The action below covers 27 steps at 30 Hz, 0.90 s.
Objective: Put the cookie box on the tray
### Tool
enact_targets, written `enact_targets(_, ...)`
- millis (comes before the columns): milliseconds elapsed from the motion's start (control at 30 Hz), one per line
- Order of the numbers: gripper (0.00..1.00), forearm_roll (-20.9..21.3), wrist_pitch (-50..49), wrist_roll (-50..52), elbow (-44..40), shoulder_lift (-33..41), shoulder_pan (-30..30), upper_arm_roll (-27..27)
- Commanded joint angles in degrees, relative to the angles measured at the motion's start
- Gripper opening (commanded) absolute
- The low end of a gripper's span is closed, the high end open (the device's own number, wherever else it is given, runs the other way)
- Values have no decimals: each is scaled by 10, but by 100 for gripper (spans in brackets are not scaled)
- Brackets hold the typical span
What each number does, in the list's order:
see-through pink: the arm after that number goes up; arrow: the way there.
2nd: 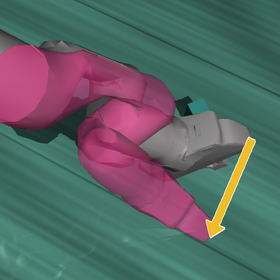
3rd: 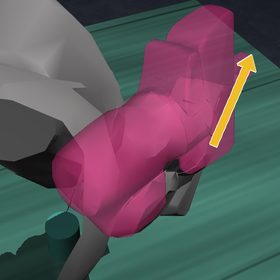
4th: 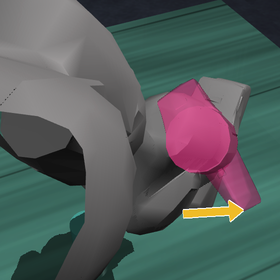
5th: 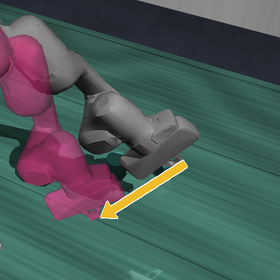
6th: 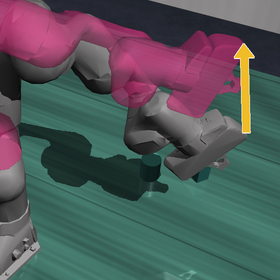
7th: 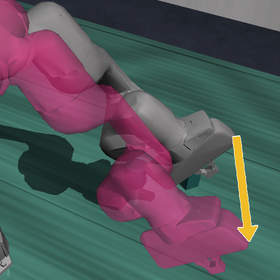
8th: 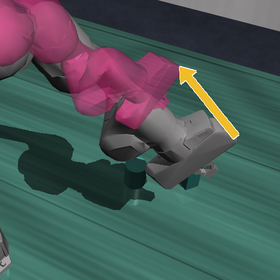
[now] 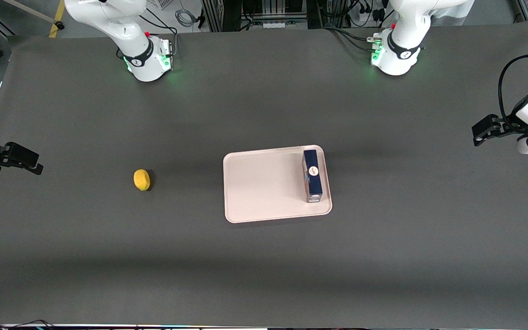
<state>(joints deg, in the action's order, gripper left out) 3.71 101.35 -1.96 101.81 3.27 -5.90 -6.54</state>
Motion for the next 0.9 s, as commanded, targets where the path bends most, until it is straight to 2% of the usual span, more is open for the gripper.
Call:
enact_targets(0,100,-6,19,29,54,50,11,7)
enact_targets(333,100,-10,14,56,52,52,19,6)
enact_targets(500,100,-77,18,57,51,51,19,6)
enact_targets(867,100,-77,17,52,46,47,19,0)
